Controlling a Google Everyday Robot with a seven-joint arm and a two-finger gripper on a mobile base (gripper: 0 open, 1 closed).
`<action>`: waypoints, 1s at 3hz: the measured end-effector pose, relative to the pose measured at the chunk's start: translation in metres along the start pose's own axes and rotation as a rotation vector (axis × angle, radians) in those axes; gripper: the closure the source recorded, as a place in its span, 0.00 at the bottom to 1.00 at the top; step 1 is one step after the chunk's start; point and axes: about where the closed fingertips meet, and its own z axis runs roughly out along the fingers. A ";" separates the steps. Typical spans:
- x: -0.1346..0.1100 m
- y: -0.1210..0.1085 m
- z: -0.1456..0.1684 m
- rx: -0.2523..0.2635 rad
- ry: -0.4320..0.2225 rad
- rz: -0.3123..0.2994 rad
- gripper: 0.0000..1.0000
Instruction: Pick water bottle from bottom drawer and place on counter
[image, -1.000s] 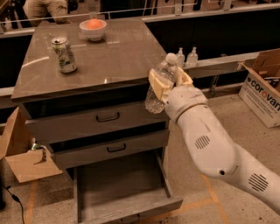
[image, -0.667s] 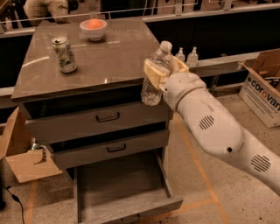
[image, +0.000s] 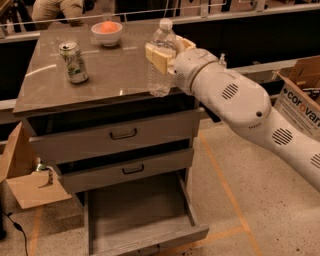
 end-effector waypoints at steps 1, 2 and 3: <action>0.006 -0.003 0.027 0.042 0.006 -0.030 1.00; 0.006 -0.008 0.056 0.086 0.006 -0.051 1.00; 0.003 -0.011 0.080 0.117 0.003 -0.062 1.00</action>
Offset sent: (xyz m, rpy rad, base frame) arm 0.0669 0.0634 0.0134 -0.1690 -0.1174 0.1131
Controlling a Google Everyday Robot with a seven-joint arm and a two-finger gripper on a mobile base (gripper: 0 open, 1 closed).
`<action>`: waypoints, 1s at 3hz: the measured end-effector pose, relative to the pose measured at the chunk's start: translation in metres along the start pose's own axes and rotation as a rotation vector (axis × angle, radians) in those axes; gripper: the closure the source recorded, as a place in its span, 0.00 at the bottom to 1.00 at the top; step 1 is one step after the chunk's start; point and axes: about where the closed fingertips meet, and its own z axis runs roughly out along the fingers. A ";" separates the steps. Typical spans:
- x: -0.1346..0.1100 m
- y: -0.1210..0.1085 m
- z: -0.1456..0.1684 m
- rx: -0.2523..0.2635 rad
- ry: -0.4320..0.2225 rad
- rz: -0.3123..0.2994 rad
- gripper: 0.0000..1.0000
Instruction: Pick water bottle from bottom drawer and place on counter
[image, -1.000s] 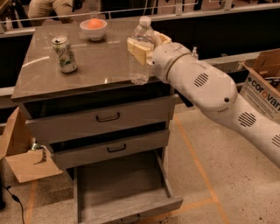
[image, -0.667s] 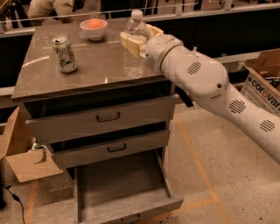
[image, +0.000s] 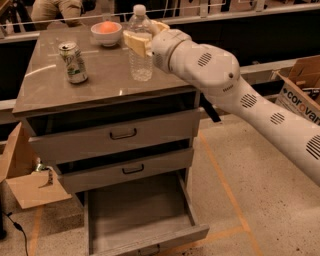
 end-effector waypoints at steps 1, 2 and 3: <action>-0.006 0.001 0.027 0.028 -0.006 -0.005 1.00; -0.010 0.004 0.052 0.048 -0.017 -0.017 1.00; -0.020 0.009 0.071 0.051 -0.034 -0.033 1.00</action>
Offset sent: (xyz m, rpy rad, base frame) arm 0.0707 0.0426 -0.0093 -0.1178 -0.0399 0.0409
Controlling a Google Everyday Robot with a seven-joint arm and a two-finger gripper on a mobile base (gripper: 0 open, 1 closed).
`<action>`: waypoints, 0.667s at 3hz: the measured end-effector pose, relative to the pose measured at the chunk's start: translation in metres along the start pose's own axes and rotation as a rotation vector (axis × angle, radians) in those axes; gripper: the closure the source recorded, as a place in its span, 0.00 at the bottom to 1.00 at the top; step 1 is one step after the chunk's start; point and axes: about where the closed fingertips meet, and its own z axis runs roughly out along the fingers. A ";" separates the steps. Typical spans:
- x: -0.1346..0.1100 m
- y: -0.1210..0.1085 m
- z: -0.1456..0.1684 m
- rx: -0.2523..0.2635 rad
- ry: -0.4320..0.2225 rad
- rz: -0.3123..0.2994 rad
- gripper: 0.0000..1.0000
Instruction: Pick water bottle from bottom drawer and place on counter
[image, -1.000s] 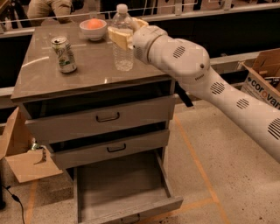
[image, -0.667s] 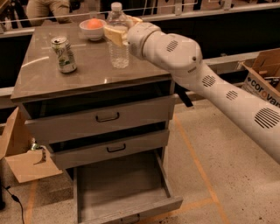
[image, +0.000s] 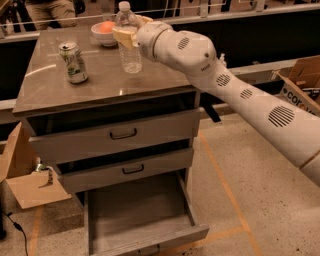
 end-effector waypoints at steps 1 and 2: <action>-0.017 0.004 0.017 0.001 -0.023 -0.010 1.00; -0.031 0.005 0.026 0.003 -0.052 -0.013 0.86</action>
Offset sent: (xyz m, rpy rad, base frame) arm 0.0422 0.0115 -0.0474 -0.1223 0.0214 -0.0269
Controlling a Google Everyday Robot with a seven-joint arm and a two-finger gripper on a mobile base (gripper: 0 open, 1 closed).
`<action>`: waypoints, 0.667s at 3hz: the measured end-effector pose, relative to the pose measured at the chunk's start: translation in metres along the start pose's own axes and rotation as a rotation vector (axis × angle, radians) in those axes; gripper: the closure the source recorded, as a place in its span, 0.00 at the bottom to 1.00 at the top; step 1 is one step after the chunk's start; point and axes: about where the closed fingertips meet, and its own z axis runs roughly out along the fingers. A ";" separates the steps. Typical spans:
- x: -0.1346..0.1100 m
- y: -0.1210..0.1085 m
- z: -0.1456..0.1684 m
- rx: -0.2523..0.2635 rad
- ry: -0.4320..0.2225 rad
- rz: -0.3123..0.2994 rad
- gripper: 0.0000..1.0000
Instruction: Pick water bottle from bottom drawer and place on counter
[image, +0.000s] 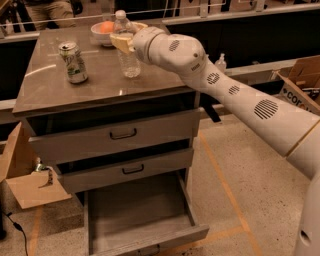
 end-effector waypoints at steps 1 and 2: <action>-0.011 -0.001 0.003 0.006 -0.033 0.000 0.62; -0.018 0.000 0.002 0.003 -0.059 0.002 0.40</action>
Offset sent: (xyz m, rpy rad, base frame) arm 0.0071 -0.0081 -0.0283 -0.0937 0.0418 -0.0276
